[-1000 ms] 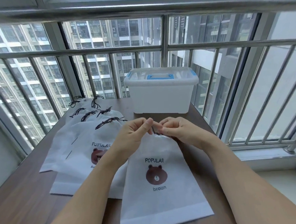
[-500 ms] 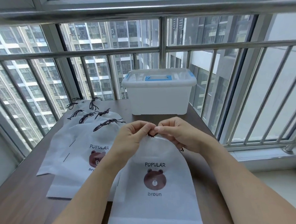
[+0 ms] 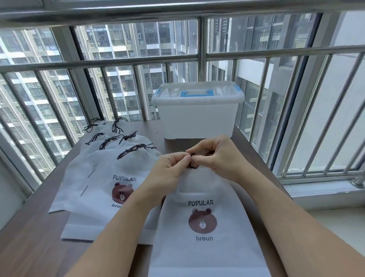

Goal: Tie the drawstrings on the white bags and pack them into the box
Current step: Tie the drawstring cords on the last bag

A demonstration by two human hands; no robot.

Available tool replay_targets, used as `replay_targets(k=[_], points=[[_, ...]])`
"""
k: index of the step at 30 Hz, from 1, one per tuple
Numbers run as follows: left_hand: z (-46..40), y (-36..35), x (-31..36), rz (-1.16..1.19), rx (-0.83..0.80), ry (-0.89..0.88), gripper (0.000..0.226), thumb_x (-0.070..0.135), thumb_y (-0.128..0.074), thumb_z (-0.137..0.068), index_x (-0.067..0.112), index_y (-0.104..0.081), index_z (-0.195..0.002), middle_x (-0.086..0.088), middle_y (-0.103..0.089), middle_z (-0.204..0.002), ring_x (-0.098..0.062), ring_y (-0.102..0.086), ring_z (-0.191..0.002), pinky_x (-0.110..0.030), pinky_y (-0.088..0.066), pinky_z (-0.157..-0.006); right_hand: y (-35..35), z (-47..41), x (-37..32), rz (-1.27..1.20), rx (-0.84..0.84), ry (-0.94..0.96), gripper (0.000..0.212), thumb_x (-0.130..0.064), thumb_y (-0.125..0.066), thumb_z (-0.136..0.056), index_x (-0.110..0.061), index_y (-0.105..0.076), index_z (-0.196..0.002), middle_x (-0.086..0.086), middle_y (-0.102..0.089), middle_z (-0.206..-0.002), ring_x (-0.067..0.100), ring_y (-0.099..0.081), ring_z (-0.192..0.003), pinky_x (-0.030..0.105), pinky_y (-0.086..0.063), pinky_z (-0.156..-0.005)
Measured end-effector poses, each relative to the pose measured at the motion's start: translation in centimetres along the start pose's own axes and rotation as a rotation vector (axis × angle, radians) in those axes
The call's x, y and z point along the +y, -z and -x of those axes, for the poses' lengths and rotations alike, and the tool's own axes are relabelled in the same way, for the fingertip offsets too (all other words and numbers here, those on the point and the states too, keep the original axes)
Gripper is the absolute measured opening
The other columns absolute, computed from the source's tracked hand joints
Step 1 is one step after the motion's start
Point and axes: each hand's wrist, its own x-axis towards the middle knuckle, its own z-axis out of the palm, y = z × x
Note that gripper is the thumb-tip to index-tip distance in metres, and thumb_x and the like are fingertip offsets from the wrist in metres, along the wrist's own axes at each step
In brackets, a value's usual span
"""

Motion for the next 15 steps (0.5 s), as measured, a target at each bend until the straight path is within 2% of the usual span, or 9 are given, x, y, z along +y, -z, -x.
replay_targets(k=[2,4,5,7,10,13,15], points=[[-0.1,0.2,0.0,0.042,-0.019,0.005,0.03,0.017,-0.048,-0.105,-0.003,-0.069,-0.099,-0.006,-0.067,-0.091,-0.013,-0.06,-0.09,-0.029,-0.046,-0.093,0.0,0.1,-0.2,-0.052,0.015,0.01,0.012,0.002,-0.075,-0.084,0.002,-0.076,-0.096,0.019,-0.075,-0.076,0.02,-0.072,-0.069,0.031,-0.06,-0.071],[-0.1,0.1,0.0,0.092,-0.035,0.025,0.029,0.018,-0.049,-0.104,-0.002,-0.069,-0.1,-0.001,-0.065,-0.089,-0.01,-0.058,-0.083,-0.022,-0.045,-0.084,0.1,0.2,-1.0,-0.156,0.025,-0.029,0.007,0.004,-0.068,-0.09,0.01,-0.071,-0.094,0.024,-0.072,-0.076,0.013,-0.07,-0.06,0.014,-0.05,-0.055],[-0.1,0.0,0.0,0.117,-0.032,0.033,0.027,0.017,-0.05,-0.104,0.0,-0.07,-0.102,0.001,-0.065,-0.087,-0.007,-0.059,-0.079,-0.017,-0.045,-0.079,0.1,0.2,-1.2,-0.217,0.029,-0.074,0.006,0.004,-0.063,-0.094,0.009,-0.067,-0.093,0.022,-0.07,-0.075,0.01,-0.067,-0.055,0.01,-0.045,-0.049],[-0.2,-0.1,0.2,0.171,-0.002,0.038,0.024,0.014,-0.051,-0.103,0.004,-0.073,-0.104,0.004,-0.066,-0.083,-0.003,-0.06,-0.074,-0.011,-0.046,-0.071,-0.1,0.1,-1.1,-0.351,0.009,-0.186,0.011,-0.002,-0.056,-0.1,-0.001,-0.062,-0.091,0.013,-0.067,-0.069,0.007,-0.057,-0.045,0.014,-0.039,-0.041],[-0.4,0.0,0.4,0.195,0.038,0.033,0.022,0.012,-0.053,-0.101,0.008,-0.075,-0.101,0.003,-0.068,-0.082,-0.003,-0.062,-0.075,-0.01,-0.047,-0.071,-0.2,-0.4,-0.4,-0.431,-0.058,-0.307,0.012,-0.017,-0.061,-0.098,-0.015,-0.062,-0.086,0.004,-0.067,-0.072,0.017,-0.048,-0.056,0.027,-0.03,-0.05],[-0.2,0.2,0.4,0.169,0.037,0.037,0.021,0.016,-0.056,-0.1,0.011,-0.075,-0.094,0.002,-0.068,-0.083,-0.006,-0.061,-0.074,-0.015,-0.046,-0.073,0.4,-0.1,-0.8,-0.321,-0.108,-0.33,0.01,-0.016,-0.059,-0.099,-0.014,-0.06,-0.089,-0.001,-0.064,-0.068,0.007,-0.028,-0.045,0.022,-0.016,-0.043],[0.0,0.3,0.4,0.155,0.028,0.045,0.02,0.019,-0.058,-0.099,0.01,-0.076,-0.095,-0.001,-0.07,-0.087,-0.009,-0.062,-0.08,-0.02,-0.047,-0.079,0.6,0.1,-1.1,-0.277,-0.123,-0.284,0.006,-0.016,-0.062,-0.098,-0.01,-0.062,-0.095,0.008,-0.067,-0.077,0.007,-0.025,-0.046,0.02,-0.016,-0.04]])
